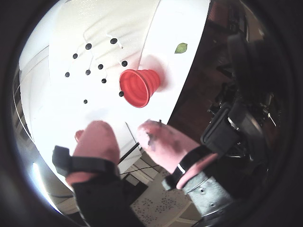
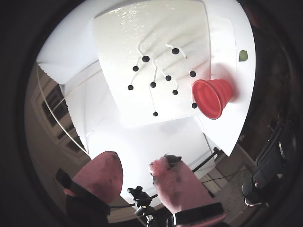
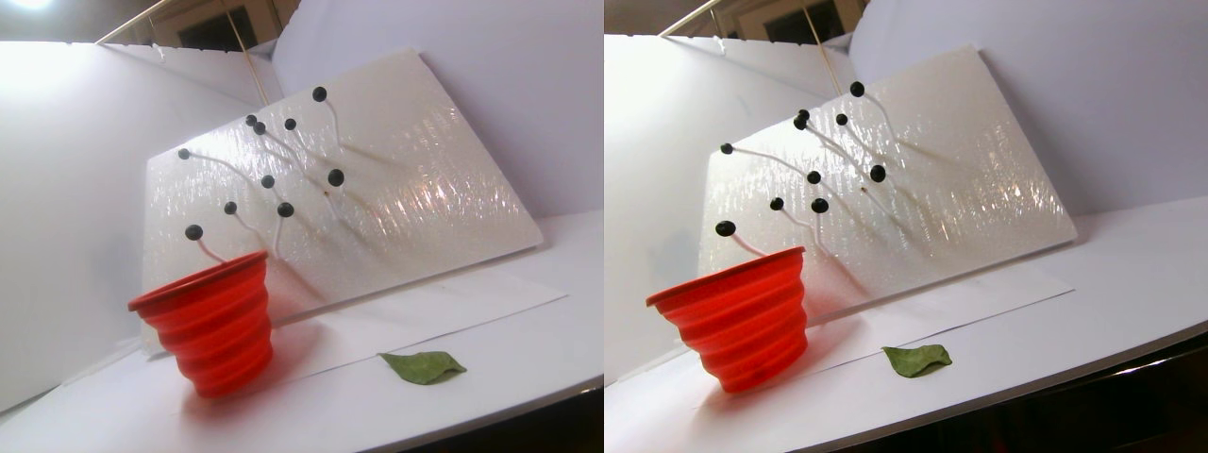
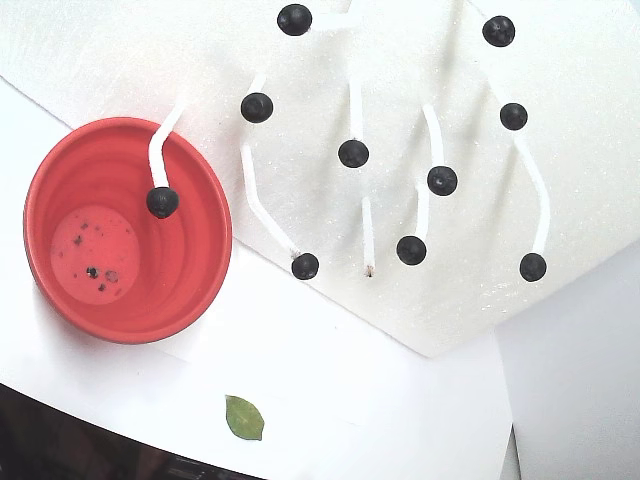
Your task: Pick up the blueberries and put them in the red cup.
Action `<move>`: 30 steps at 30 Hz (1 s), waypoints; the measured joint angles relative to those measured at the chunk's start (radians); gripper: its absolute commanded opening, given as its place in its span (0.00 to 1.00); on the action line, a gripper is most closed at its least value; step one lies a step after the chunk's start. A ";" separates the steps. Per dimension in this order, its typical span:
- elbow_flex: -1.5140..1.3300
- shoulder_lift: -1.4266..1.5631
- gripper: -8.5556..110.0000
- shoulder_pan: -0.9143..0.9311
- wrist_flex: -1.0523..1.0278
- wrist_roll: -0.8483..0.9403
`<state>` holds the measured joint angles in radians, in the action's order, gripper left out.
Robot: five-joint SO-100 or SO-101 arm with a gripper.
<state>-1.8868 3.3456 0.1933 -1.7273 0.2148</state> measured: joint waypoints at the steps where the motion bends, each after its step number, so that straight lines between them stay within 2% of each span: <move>1: 0.000 0.000 0.17 0.000 0.000 0.000; 30: 0.000 0.000 0.17 -0.008 0.000 0.000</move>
<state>-1.8868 3.3456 0.1856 -1.7273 0.2148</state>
